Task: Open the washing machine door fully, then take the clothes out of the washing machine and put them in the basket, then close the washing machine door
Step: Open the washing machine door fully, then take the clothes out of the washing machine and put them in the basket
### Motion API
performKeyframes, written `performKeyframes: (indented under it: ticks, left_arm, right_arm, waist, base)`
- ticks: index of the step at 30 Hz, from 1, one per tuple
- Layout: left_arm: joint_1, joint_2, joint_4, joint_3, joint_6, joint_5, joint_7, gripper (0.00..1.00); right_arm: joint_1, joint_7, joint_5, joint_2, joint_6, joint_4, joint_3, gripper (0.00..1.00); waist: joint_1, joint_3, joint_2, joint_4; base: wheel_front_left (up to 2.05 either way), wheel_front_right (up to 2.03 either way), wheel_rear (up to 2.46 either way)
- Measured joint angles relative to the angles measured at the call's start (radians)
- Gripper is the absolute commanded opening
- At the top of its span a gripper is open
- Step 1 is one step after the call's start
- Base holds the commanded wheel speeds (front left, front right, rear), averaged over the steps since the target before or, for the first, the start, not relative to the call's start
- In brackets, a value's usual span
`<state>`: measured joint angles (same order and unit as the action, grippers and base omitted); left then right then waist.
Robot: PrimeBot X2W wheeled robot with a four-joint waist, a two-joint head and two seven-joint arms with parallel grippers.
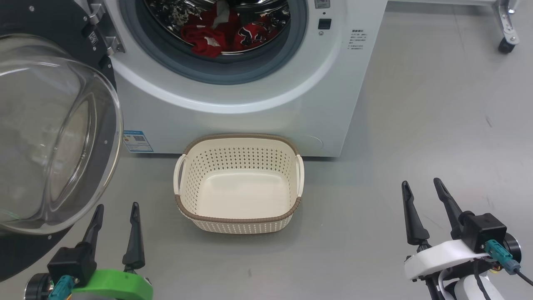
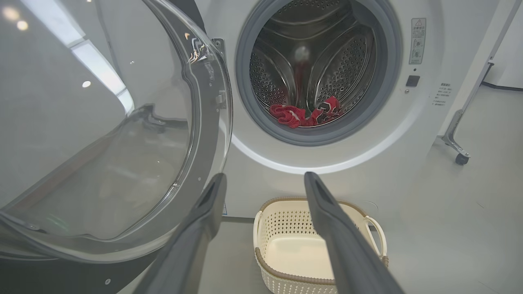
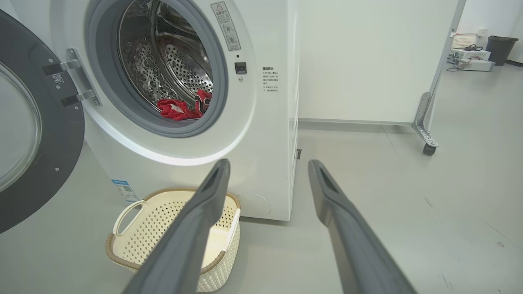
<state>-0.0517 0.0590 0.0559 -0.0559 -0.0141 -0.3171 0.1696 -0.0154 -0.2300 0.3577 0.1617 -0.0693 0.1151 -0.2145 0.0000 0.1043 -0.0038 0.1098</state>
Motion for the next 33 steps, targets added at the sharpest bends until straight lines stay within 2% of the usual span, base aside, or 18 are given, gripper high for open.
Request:
performKeyframes:
  ticks: [9, 17, 33]
  left_arm:
    - [-0.003, -0.001, 0.0, -0.011, -0.03, 0.007, -0.034, 1.0]
    - [-0.007, -0.001, 0.0, -0.012, -0.044, 0.039, -0.057, 1.0]
    - [-0.015, 0.0, -0.015, -0.016, -0.061, 0.063, -0.081, 1.0]
  right_arm:
    - [0.006, 0.0, -0.003, -0.001, 0.015, 0.009, -0.016, 1.0]
    - [0.006, 0.0, -0.003, -0.001, 0.015, 0.016, -0.015, 1.0]
    - [0.005, -0.004, -0.002, -0.005, 0.014, 0.022, -0.001, 1.0]
  waist:
    - [0.0, -0.011, 0.0, -0.056]
    - [0.0, -0.022, 0.0, -0.09]
    - [0.0, -0.041, 0.0, -0.1]
  base:
    - [0.0, 0.0, 0.0]
    - [0.0, 0.0, 0.0]
    - [0.0, 0.0, 0.0]
